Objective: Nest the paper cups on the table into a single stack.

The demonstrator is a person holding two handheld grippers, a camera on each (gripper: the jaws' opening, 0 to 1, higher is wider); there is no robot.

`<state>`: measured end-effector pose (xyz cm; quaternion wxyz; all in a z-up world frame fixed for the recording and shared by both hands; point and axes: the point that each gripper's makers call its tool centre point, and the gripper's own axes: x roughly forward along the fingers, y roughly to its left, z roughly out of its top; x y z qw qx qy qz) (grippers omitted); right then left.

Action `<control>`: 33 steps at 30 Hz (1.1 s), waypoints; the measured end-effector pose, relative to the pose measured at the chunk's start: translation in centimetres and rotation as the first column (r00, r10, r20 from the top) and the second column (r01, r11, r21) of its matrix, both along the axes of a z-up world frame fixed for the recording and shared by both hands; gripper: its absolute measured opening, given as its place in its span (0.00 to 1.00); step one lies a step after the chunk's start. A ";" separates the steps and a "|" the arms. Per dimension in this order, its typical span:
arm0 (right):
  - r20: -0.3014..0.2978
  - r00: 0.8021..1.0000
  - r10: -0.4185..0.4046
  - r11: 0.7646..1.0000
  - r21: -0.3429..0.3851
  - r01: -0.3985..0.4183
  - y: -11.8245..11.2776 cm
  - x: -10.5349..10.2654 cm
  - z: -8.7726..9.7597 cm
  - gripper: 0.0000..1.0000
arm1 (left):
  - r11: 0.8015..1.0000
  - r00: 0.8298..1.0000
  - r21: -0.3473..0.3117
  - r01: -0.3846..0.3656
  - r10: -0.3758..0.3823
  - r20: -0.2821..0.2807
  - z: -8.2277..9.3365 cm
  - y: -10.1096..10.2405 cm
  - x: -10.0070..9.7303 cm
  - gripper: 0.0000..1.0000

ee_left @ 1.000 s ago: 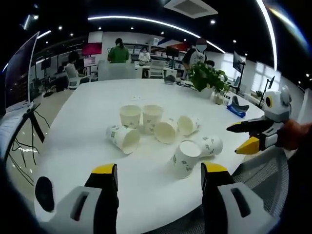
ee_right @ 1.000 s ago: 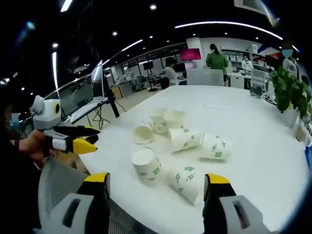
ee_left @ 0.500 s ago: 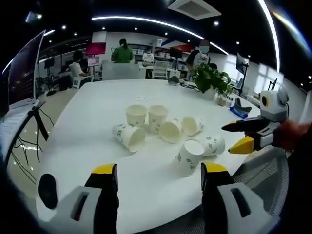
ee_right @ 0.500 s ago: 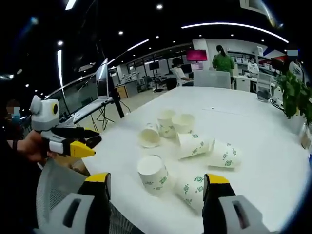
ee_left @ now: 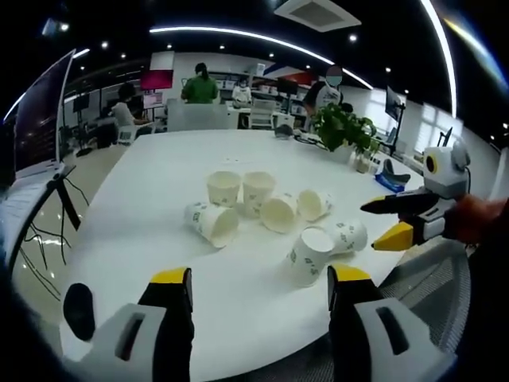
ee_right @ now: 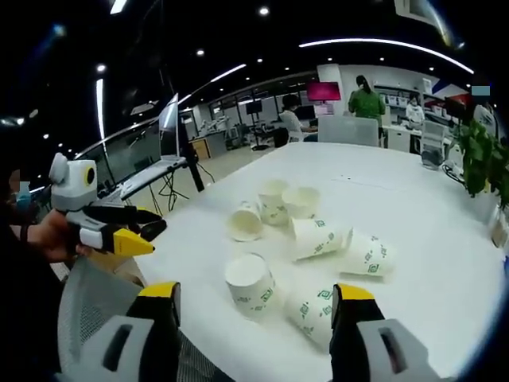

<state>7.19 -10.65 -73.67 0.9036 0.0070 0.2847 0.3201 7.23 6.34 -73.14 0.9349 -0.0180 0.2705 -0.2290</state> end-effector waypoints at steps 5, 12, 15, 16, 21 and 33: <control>-0.004 1.000 0.012 1.000 0.004 -0.012 0.4 0.3 0.0 0.78 | 1.000 1.000 0.005 0.006 -0.006 -0.001 0.1 -0.2 -0.2 0.68; 0.003 0.999 0.054 0.998 -0.025 -0.054 1.5 1.4 0.1 0.77 | 1.000 1.000 0.005 0.010 -0.010 0.000 0.3 -0.4 -0.6 0.67; -0.003 0.998 0.068 0.997 -0.034 -0.068 2.0 2.0 -0.2 0.76 | 1.000 1.000 -0.001 0.007 -0.007 -0.006 0.1 -0.5 -0.9 0.67; -0.005 0.997 0.072 0.997 -0.040 -0.072 2.1 2.2 -0.4 0.75 | 1.000 1.000 -0.002 0.007 -0.007 -0.006 0.1 -0.5 -0.9 0.67; -0.018 0.993 0.114 0.991 -0.063 -0.115 3.2 2.7 -1.3 0.71 | 1.000 1.000 -0.008 0.010 -0.010 -0.006 0.1 -0.8 -1.1 0.67; -0.065 0.975 0.214 0.944 -0.243 -0.223 5.3 3.5 -5.0 0.64 | 1.000 1.000 -0.003 0.022 -0.022 -0.007 -0.1 -0.8 -1.3 0.66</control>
